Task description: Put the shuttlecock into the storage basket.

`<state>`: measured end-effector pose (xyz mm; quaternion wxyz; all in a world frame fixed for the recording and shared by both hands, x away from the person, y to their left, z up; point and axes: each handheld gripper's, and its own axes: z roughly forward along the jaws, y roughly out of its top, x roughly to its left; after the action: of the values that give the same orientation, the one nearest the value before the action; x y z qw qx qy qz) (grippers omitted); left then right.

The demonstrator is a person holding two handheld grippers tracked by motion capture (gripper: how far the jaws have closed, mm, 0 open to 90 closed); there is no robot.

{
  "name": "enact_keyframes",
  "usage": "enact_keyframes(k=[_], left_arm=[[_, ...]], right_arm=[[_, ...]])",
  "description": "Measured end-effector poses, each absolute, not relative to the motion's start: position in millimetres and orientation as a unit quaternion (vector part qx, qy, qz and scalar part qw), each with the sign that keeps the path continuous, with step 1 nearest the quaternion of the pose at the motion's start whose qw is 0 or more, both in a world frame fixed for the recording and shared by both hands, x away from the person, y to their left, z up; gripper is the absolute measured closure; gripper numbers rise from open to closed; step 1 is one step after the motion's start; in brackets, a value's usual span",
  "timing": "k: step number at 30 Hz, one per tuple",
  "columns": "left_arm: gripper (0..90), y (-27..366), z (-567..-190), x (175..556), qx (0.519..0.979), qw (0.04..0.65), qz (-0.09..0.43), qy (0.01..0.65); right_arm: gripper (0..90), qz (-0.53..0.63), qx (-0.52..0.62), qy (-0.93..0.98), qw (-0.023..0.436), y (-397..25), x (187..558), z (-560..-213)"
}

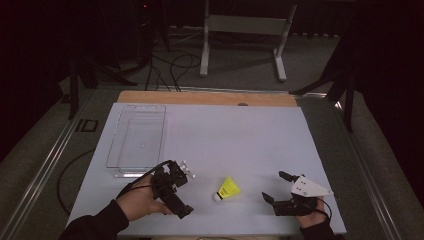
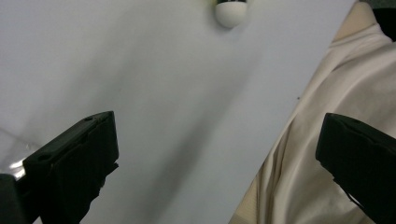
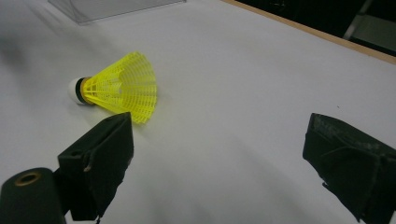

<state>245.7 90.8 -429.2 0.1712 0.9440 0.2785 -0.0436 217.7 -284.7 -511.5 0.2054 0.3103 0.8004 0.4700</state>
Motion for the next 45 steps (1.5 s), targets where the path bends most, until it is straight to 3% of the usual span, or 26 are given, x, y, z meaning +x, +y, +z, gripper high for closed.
enact_keyframes(k=[22, 45], left_arm=[[0.1, 34.4, -441.7, 250.6, 0.950, 0.183, -0.066, 0.245], [4.0, 6.4, -470.8, 258.1, 0.931, 0.214, -0.049, 0.291]], right_arm=[[9.0, 0.471, 0.312, 0.800, 0.204, -285.4, 217.0, -510.1], [9.0, 0.471, 0.309, 0.801, 0.203, -284.9, 217.4, -510.7]])
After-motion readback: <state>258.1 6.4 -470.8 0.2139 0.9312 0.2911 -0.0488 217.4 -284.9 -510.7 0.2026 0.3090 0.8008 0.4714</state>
